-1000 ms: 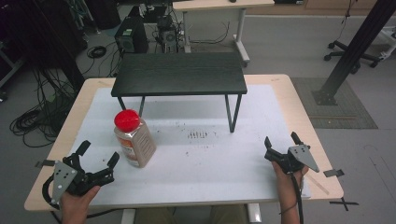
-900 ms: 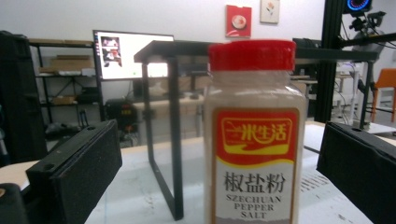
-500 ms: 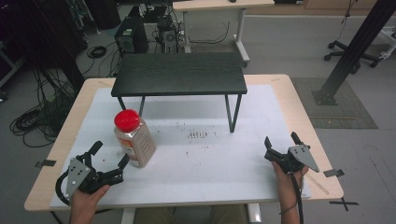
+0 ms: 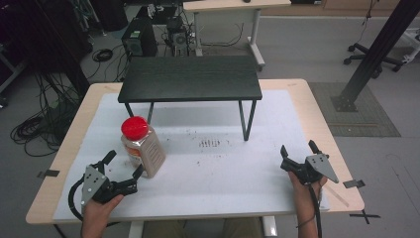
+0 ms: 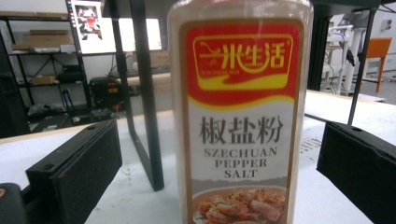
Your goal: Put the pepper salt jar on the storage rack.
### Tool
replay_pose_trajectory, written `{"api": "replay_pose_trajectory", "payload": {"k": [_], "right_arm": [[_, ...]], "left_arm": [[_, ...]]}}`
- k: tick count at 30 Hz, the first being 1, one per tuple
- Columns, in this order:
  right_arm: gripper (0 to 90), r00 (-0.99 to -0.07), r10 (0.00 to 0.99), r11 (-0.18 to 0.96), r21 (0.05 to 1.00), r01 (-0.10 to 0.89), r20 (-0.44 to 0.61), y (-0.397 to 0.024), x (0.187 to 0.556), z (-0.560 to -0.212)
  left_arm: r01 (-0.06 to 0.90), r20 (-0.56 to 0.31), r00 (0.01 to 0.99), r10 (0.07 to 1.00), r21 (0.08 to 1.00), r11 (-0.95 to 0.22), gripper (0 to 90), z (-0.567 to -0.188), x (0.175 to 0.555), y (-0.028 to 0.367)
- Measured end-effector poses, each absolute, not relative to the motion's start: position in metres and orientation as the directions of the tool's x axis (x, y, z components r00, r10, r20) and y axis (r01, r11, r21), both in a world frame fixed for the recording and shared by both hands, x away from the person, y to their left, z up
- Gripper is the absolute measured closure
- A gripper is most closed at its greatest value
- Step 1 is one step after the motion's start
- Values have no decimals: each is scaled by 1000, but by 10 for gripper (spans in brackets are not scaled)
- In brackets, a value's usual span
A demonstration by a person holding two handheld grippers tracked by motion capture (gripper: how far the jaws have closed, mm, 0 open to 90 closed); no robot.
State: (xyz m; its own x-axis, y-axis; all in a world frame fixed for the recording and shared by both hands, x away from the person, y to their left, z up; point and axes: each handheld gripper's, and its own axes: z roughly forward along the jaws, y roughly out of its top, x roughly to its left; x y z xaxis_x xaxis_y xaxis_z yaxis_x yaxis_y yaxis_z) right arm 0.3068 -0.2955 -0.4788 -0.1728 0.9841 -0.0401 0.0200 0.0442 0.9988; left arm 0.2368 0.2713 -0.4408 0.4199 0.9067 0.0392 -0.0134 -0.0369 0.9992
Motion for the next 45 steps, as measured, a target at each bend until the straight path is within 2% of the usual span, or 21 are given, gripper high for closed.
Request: {"api": "replay_pose_trajectory", "payload": {"k": [23, 45], "right_arm": [[25, -176, 984, 45, 999, 20, -41, -296, 307, -479], [25, -177, 983, 45, 999, 22, -40, -296, 307, -479]], "left_arm": [[20, 47, 432, 901, 998, -62, 2, -452, 258, 258], [12, 45, 445, 895, 998, -56, 4, -452, 273, 250]]}}
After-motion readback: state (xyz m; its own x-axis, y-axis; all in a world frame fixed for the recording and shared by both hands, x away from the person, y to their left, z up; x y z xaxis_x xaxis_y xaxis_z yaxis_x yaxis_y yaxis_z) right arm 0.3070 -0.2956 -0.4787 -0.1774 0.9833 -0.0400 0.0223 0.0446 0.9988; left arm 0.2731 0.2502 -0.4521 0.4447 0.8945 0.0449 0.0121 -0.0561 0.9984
